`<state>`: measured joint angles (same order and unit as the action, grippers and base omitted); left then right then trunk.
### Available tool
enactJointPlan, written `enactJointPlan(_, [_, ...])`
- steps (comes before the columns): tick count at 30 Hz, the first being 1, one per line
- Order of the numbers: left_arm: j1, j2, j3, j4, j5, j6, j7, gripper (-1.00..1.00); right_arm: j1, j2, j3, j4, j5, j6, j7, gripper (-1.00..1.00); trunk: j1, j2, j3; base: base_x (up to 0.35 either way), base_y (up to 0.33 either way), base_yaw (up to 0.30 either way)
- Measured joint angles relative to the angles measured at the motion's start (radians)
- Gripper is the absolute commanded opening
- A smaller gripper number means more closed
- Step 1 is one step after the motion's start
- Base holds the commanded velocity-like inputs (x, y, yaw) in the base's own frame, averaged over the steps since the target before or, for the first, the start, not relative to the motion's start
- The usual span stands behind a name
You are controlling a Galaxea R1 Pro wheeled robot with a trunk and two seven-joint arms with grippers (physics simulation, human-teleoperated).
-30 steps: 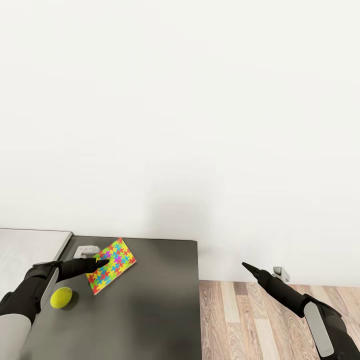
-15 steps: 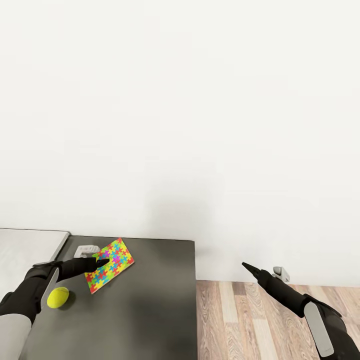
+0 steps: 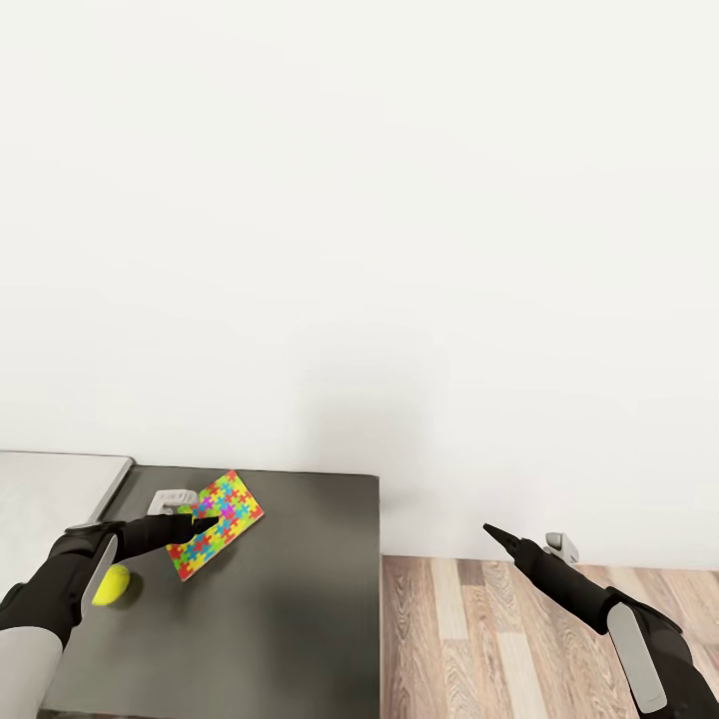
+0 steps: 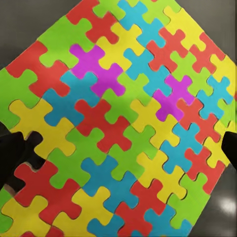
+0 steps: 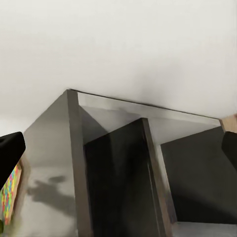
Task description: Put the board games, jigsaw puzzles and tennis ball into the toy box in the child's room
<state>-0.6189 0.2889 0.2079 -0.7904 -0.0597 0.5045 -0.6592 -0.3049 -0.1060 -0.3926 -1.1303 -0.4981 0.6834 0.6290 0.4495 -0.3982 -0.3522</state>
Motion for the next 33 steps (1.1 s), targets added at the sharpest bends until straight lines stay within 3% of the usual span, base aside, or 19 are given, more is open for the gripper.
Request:
enactJointPlan(14, [0.000, 0.000, -0.001, 0.000, 0.000, -0.001, -0.005, 1.00, 0.000, 0.000, 0.000, 0.000, 0.000, 0.000, -0.001, 1.00, 0.000, 0.000, 0.000, -0.112, -0.137, 0.000])
enactJointPlan(33, [0.000, -0.010, -0.001, 0.000, 0.000, 0.000, -0.005, 1.00, 0.000, 0.000, 0.000, 0.000, 0.000, -0.002, 0.000, 1.00, 0.000, 0.000, 0.000, -0.062, -0.041, 0.000])
